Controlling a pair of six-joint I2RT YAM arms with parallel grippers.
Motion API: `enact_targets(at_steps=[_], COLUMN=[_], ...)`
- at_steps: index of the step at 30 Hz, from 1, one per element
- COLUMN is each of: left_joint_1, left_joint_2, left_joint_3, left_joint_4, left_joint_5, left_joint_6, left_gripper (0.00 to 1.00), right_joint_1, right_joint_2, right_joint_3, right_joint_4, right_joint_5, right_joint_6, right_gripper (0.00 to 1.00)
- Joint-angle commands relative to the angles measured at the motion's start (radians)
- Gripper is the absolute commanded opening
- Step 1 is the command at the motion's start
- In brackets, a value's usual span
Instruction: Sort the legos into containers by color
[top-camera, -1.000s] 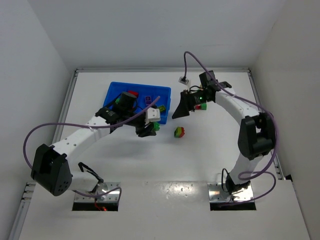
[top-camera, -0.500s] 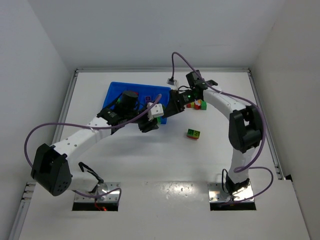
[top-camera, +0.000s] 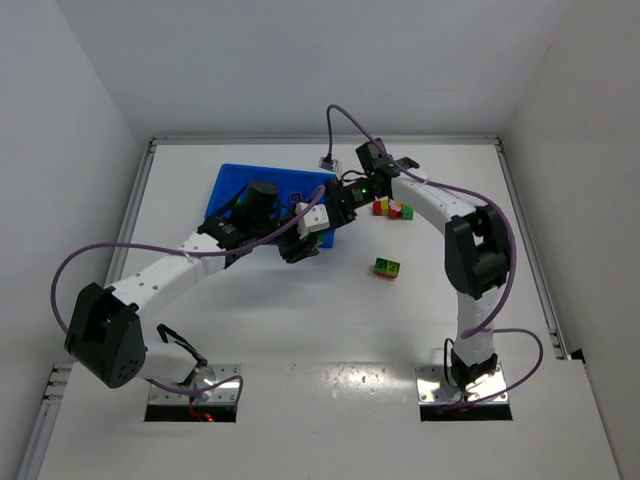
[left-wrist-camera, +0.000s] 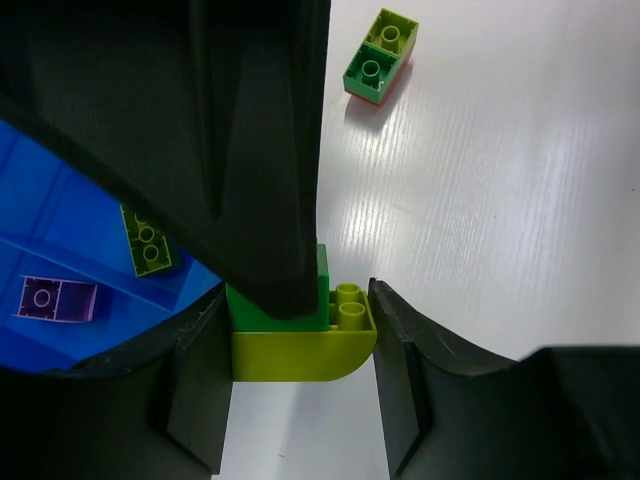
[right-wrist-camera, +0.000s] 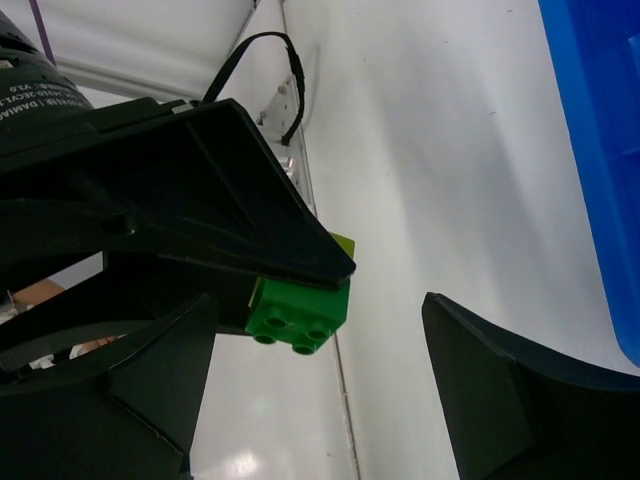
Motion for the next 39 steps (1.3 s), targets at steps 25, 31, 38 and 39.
enact_targets(at_steps=[25, 31, 38, 39], left_joint_1=[0.083, 0.226, 0.292, 0.292], left_joint_2=[-0.088, -0.13, 0.037, 0.046], left_joint_3=[-0.124, -0.184, -0.051, -0.034], left_joint_4=[0.119, 0.193, 0.299, 0.299], left_joint_5=[-0.195, 0.148, 0.507, 0.462], left_joint_6=[-0.111, -0.235, -0.585, -0.612], left_gripper=[0.12, 0.16, 0.15, 0.15], right_joint_1=[-0.159, -0.228, -0.251, -0.26], right_joint_2=[-0.144, -0.163, -0.172, -0.183], right_joint_3=[-0.091, -0.091, -0.113, -0.122], right_joint_4=[-0.014, -0.034, -0.037, -0.028], right_joint_5=[-0.085, -0.065, -0.046, -0.046], right_joint_6=[-0.037, -0.085, -0.096, -0.096], right_gripper=[0.0, 0.0, 0.0, 0.0])
